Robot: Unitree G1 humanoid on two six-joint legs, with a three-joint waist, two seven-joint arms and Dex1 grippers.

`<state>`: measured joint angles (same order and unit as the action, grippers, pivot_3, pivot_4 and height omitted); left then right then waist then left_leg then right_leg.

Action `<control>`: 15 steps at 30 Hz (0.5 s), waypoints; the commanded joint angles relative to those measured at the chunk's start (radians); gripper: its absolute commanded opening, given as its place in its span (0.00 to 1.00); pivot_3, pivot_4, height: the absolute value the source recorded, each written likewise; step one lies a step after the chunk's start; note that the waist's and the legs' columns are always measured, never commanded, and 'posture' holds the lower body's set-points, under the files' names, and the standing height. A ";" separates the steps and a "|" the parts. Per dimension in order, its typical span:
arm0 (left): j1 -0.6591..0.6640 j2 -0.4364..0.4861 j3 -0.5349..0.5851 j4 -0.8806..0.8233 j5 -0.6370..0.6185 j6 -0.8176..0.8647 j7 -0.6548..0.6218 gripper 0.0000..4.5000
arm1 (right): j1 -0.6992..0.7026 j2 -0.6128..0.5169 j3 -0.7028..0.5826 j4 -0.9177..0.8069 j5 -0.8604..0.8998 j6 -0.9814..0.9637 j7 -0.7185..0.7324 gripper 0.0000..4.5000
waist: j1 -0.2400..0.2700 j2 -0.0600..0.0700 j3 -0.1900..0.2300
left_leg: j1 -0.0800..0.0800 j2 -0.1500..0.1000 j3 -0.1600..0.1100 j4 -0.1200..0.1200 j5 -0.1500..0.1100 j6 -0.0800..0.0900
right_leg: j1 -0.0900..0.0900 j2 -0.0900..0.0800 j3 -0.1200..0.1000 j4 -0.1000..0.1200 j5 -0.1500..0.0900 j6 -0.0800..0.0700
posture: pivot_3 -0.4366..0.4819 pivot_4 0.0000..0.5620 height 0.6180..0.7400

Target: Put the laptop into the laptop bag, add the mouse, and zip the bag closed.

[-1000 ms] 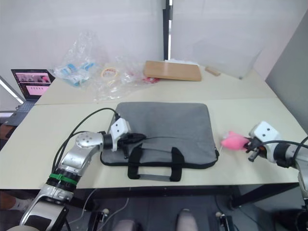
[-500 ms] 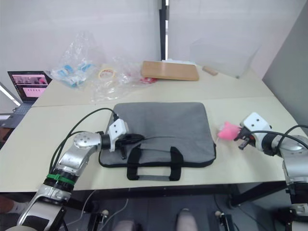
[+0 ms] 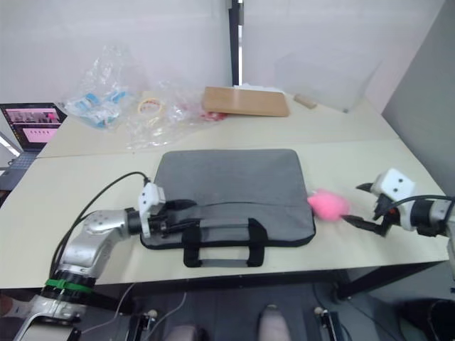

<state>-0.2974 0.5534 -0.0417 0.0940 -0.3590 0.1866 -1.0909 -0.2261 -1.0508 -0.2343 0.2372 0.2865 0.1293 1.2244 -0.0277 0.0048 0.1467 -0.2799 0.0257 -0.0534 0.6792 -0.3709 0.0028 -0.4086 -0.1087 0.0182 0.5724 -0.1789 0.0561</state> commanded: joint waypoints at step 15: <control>0.101 0.451 0.547 0.192 0.013 0.000 0.152 1.00 | -0.469 0.001 -0.001 0.352 0.015 -0.005 -0.028 1.00 | -0.010 -0.008 0.013 | -0.012 0.001 0.002 -0.001 0.002 -0.005 | -0.019 0.000 -0.002 0.005 -0.001 -0.002 | 0.48 0.27 1.00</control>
<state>-0.1941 0.9867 0.4878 0.2675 -0.3547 0.2145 -0.9467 -0.6662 -1.0413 -0.2260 0.5661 0.3117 0.1692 1.1918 -0.0373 -0.0036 0.1596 -0.2920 0.0263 -0.0516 0.6780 -0.3675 -0.0037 -0.4278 -0.1089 0.0166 0.5771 -0.1794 0.0538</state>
